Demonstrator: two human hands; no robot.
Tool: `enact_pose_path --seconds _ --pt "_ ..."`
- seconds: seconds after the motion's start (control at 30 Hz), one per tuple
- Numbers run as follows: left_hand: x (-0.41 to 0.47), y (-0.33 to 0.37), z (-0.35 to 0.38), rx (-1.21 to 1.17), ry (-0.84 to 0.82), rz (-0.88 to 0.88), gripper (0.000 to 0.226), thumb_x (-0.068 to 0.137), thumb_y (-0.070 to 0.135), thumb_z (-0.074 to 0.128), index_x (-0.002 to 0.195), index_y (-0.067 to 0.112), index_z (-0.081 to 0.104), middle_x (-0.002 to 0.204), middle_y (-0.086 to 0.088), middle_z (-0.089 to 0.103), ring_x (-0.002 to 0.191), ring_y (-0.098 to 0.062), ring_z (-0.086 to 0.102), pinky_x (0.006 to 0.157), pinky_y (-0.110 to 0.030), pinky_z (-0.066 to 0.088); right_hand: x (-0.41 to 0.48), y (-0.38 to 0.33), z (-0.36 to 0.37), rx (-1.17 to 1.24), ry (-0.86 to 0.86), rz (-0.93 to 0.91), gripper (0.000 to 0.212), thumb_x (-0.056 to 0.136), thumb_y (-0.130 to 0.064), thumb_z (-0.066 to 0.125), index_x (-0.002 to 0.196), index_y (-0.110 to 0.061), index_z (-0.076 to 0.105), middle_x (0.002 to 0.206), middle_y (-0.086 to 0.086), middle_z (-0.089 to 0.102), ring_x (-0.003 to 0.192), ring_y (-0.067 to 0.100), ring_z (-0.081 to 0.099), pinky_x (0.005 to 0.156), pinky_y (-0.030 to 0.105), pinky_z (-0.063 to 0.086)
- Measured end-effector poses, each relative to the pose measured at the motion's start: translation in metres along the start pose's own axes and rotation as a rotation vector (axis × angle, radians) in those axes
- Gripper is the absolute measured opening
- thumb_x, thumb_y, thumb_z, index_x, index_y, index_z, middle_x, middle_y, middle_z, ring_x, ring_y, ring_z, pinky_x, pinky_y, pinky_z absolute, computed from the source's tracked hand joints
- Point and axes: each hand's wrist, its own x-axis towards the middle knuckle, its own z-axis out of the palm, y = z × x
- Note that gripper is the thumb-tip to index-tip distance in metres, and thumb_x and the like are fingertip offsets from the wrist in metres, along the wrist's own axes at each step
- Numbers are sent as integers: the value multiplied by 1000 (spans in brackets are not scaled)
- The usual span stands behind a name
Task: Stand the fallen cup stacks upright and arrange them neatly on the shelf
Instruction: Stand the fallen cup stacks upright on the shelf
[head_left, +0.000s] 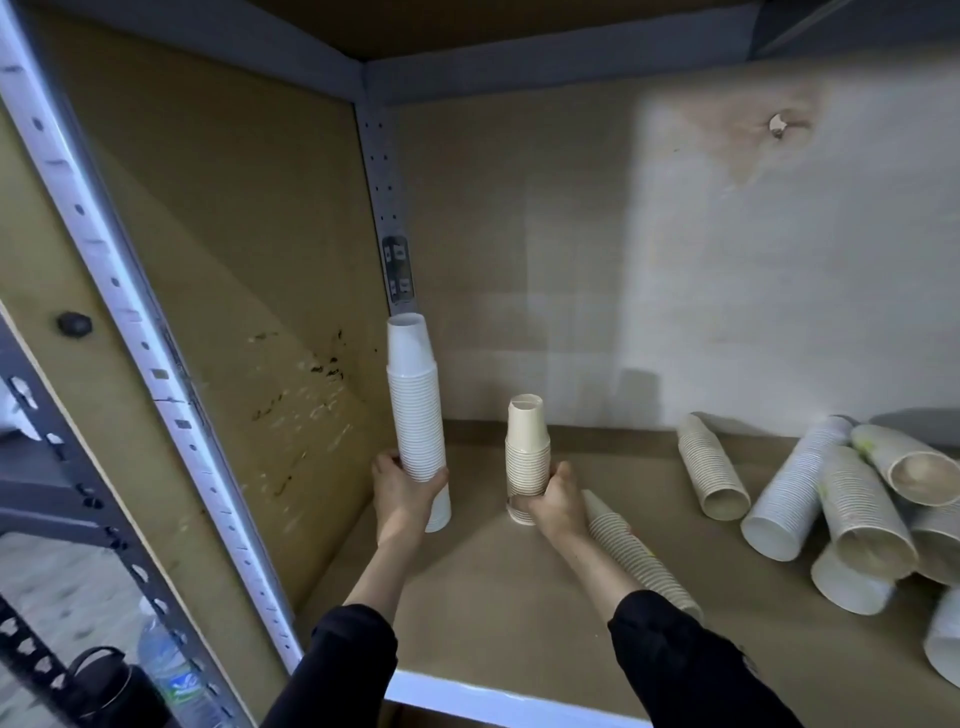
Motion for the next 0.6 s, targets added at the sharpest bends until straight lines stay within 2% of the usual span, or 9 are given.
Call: enact_pose_path --seconds 0.23,0.37,0.47,0.6 --pt "-4 -3 -8 77 -59 21 65 75 14 74 130 1 42 132 -18 46 120 -33 49 98 -42 43 -3 -5 -8 -70 -44 15 59 67 -17 78 112 3 46 120 20 57 110 32 57 88 34 44" --pt "-15 -6 -12 141 -56 1 58 78 9 71 129 0 44 131 -20 45 118 -34 49 98 -39 41 -1 -9 -22 -105 -71 9 52 69 -12 72 115 0 50 122 17 58 110 28 59 89 31 46" --pt "-29 -7 -10 178 -51 -44 50 80 6 66 125 -2 45 129 -22 46 116 -37 49 94 -40 41 0 -11 -38 -88 -49 -10 59 70 -6 71 124 0 48 126 17 54 116 27 54 94 26 41" --pt "-51 -2 1 255 -118 -117 40 86 10 56 124 0 48 129 -21 50 119 -39 50 95 -38 43 5 -11 -69 -82 24 -37 52 73 -2 70 121 2 52 122 21 55 113 29 54 95 27 41"
